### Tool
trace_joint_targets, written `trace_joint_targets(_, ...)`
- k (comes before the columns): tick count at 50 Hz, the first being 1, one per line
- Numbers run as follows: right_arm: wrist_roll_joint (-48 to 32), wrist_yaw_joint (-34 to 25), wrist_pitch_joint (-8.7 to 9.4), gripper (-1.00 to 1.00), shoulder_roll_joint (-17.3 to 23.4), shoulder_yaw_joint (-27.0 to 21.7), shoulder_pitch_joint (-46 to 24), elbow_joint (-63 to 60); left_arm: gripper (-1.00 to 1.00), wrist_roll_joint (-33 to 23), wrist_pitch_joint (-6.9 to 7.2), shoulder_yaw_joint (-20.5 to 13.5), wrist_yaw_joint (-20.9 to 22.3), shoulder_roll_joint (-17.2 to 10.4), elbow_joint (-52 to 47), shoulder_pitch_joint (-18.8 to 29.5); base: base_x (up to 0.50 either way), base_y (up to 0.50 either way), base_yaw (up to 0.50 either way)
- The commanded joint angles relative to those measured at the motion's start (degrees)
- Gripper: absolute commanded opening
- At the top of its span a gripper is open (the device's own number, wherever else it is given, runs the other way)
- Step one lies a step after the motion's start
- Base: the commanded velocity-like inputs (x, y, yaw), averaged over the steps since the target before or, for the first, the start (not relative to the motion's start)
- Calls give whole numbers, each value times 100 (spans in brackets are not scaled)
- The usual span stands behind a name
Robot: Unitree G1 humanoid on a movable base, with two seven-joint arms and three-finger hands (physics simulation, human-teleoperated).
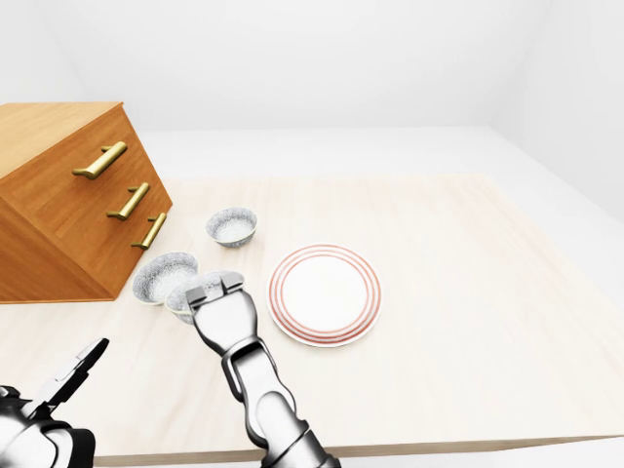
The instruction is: Put the bowl at the front on the plate.
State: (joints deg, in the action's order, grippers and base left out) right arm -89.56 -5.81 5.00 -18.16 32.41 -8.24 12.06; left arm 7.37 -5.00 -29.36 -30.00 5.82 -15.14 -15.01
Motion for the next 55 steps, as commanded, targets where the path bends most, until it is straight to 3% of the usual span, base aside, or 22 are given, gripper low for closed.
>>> trace_joint_targets(1,-796,199,0,-100,99,-69,52,-349,100,-42,0,25,0,-34,227,70,0,0,0)
trace_joint_targets(18,-1136,612,0,-100,395,42,457,-1354,100,-9,0,5,0,-16,45,-14,0,0,0)
trace_joint_targets(40,-595,1413,0,-100,756,-55,816,-1901,100,-23,0,-46,0,49,-115,-44,0,0,0)
trace_joint_targets(55,-744,1393,0,-100,1055,-64,1154,-2484,100,-39,0,-15,0,37,-73,-39,0,0,0)
